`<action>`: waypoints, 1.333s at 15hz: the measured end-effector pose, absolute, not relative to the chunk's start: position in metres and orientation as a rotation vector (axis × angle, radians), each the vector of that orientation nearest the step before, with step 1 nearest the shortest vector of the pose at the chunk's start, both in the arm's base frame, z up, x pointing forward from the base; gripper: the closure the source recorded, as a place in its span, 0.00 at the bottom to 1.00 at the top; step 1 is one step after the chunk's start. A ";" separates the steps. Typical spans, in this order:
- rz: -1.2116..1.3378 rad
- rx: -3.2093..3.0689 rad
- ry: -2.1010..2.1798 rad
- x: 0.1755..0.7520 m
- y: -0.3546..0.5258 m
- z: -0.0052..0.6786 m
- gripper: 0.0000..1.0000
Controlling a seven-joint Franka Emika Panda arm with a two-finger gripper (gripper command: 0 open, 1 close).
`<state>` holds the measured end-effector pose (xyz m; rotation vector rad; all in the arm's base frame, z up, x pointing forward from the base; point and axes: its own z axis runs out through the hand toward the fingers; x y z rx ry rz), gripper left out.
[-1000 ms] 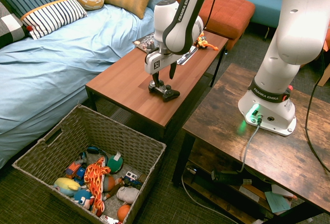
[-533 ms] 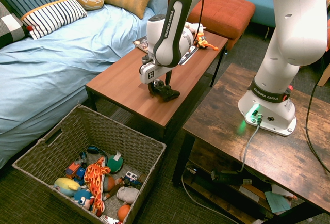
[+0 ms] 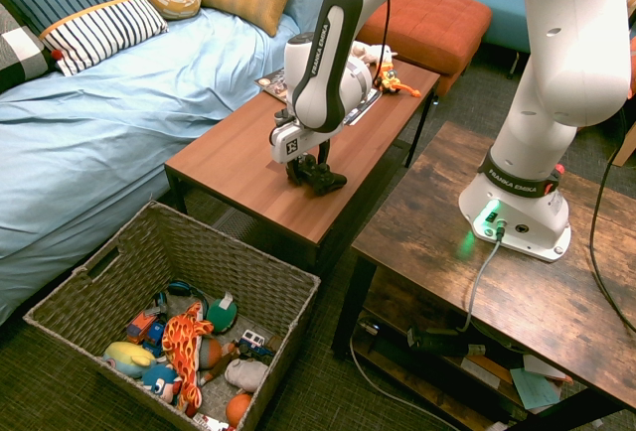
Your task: Put the gamepad in the basket
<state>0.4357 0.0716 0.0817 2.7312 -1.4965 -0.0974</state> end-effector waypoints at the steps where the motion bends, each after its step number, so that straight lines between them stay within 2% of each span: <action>1: -0.102 2.739 -1.490 0.436 0.072 0.082 1.00; 5: -0.104 2.792 -1.425 0.437 0.076 0.093 1.00; 9: -0.006 2.867 -1.296 0.447 0.101 0.166 1.00; 15: 0.134 2.937 -1.056 0.449 0.242 0.252 1.00; 17: 0.151 2.953 -1.001 0.454 0.283 0.258 1.00; 20: 0.116 2.981 -0.921 0.466 0.332 0.229 1.00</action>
